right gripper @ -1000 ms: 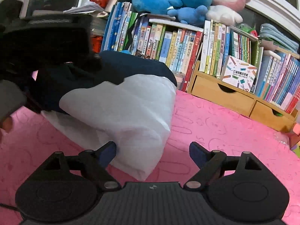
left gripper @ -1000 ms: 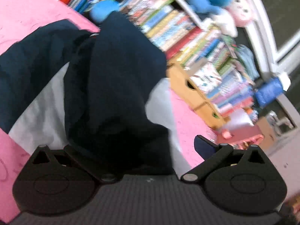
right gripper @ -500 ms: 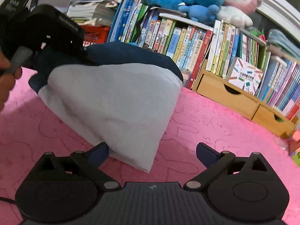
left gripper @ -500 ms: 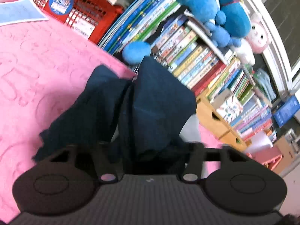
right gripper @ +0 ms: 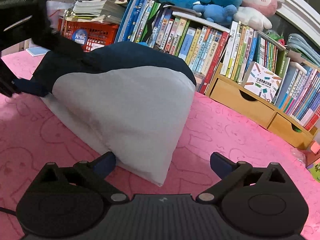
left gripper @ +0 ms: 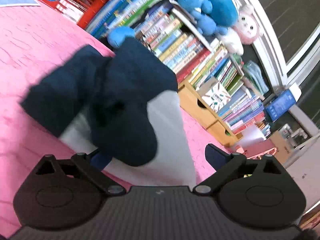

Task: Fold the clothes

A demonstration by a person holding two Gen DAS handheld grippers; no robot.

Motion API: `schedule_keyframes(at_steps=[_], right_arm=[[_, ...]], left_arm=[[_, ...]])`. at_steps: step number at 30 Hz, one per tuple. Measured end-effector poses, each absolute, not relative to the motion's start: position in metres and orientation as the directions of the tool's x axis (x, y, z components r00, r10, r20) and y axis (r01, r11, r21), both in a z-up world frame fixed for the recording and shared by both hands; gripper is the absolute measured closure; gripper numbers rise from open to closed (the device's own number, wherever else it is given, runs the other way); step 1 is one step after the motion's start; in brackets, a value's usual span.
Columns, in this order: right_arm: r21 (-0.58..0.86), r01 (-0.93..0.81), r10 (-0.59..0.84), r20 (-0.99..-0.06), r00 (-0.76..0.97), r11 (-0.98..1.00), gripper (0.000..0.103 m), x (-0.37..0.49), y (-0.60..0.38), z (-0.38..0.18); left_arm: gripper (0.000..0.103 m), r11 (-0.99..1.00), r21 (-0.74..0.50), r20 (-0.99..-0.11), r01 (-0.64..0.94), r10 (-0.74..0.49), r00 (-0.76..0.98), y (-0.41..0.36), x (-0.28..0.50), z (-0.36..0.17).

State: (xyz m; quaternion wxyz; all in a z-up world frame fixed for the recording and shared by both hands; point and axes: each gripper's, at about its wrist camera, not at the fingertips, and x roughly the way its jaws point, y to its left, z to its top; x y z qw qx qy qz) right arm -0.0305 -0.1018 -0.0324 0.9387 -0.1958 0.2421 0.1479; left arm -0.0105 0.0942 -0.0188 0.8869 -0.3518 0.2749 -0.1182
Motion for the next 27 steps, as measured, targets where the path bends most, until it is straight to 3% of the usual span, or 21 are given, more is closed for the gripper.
schedule_keyframes(at_steps=[1,2,3,4,5,6,9,16,18,20,23,27], right_arm=[[-0.298,-0.37,0.181,-0.51,0.841,0.88,0.0,-0.031,-0.102,-0.032],[-0.299,-0.368,0.18,-0.507,0.843,0.881,0.0,-0.031,-0.102,-0.032],[-0.301,-0.368,0.18,-0.506,0.844,0.88,0.0,-0.032,-0.102,-0.032],[-0.303,-0.369,0.181,-0.504,0.844,0.878,0.0,-0.032,-0.101,-0.032],[-0.306,-0.37,0.182,-0.503,0.845,0.877,0.0,-0.032,-0.101,-0.032],[-0.308,-0.372,0.183,-0.501,0.846,0.876,0.0,-0.033,-0.101,-0.032],[-0.315,-0.375,0.185,-0.497,0.848,0.872,0.0,-0.034,-0.099,-0.032],[-0.398,-0.383,0.194,-0.438,0.878,0.834,0.0,-0.036,-0.074,-0.034],[-0.39,-0.373,0.185,-0.441,0.878,0.842,0.0,-0.03,-0.067,-0.035],[-0.338,-0.364,0.182,-0.466,0.866,0.868,0.0,-0.021,-0.066,-0.033],[-0.263,-0.336,0.168,-0.505,0.847,0.905,0.002,-0.009,-0.073,-0.033],[-0.267,-0.279,0.114,-0.503,0.857,0.922,0.001,-0.006,-0.09,-0.036]], left_arm=[[0.005,0.733,-0.681,-0.409,0.015,-0.397,0.822,0.088,-0.006,-0.021],[0.013,0.744,-0.668,-0.415,0.011,-0.384,0.825,0.083,-0.002,-0.023],[0.031,0.749,-0.662,-0.413,0.007,-0.373,0.831,0.084,-0.002,-0.023],[0.04,0.754,-0.657,-0.41,0.003,-0.361,0.838,0.085,-0.001,-0.023],[0.06,0.758,-0.652,-0.407,-0.001,-0.349,0.844,0.087,-0.001,-0.023],[0.071,0.762,-0.647,-0.403,-0.005,-0.337,0.851,0.089,-0.001,-0.023],[0.087,0.773,-0.634,-0.378,-0.011,-0.298,0.877,0.098,-0.001,-0.016],[0.089,0.789,-0.613,-0.365,-0.044,-0.233,0.901,0.111,0.01,-0.006],[0.068,0.785,-0.615,-0.407,-0.067,-0.243,0.881,0.111,0.017,-0.016],[0.059,0.781,-0.617,-0.451,-0.098,-0.249,0.857,0.11,0.024,-0.029],[0.081,0.783,-0.608,-0.439,-0.13,-0.196,0.877,0.117,0.021,-0.034],[0.09,0.812,-0.566,-0.41,-0.142,-0.128,0.903,0.126,0.011,-0.027]])
